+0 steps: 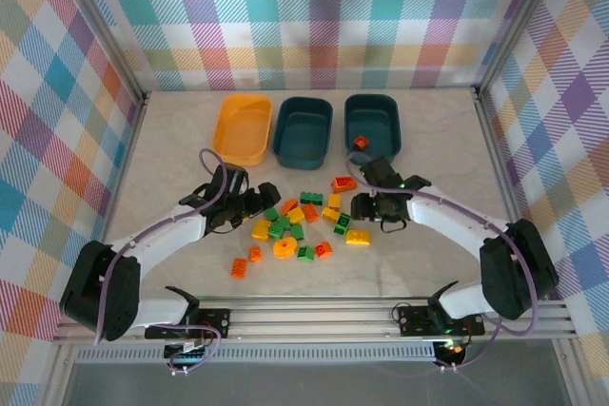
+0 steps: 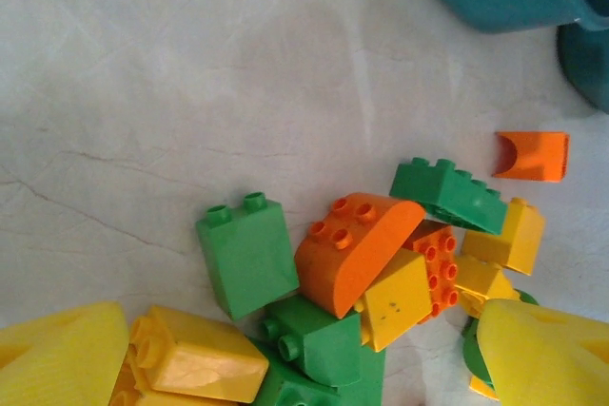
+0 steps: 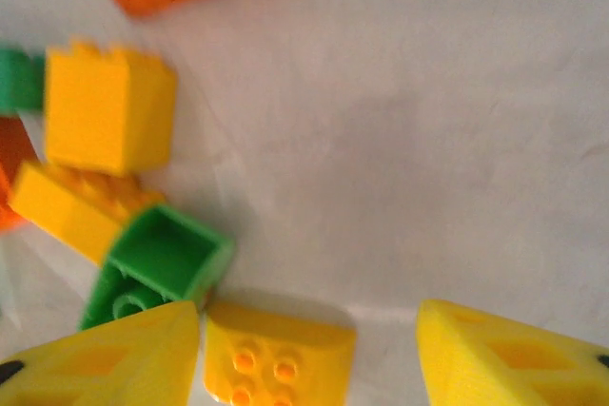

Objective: Sort the legos into containers by color

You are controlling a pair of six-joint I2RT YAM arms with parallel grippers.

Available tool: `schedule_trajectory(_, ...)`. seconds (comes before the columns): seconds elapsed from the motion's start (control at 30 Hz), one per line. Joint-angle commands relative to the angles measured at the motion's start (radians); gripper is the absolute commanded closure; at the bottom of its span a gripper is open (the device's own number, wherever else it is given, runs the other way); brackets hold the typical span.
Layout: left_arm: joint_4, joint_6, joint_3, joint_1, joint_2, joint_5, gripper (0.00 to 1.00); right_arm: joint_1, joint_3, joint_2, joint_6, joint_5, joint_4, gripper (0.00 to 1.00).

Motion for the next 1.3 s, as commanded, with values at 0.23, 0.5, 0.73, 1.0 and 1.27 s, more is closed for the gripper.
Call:
schedule_trajectory(0.23, 0.042, -0.01, 0.033, -0.02, 0.069, 0.068, 0.08, 0.019, 0.157, 0.12, 0.03, 0.025, 0.09, 0.25)
schedule_trajectory(0.5, -0.018, 0.008, 0.038, -0.019, 0.007, 0.042, 0.07, 0.007, 0.371, 0.339, 0.258, 0.101, 0.093, 0.21)
schedule_trajectory(0.73, -0.043, 0.031, 0.021, -0.019, -0.038, 0.024, 0.06, 0.009, 0.472, 0.469, 0.284, 0.231, 0.037, 0.17)
schedule_trajectory(1.0, -0.035, 0.038, 0.004, -0.018, -0.047, 0.011, 0.05, 0.007, 0.493, 0.536, 0.259, 0.269, 0.01, 0.12)
schedule_trajectory(1.27, -0.025, 0.04, 0.0, -0.019, -0.04, 0.019, 0.05, -0.016, 0.411, 0.495, 0.216, 0.301, 0.002, 0.13)
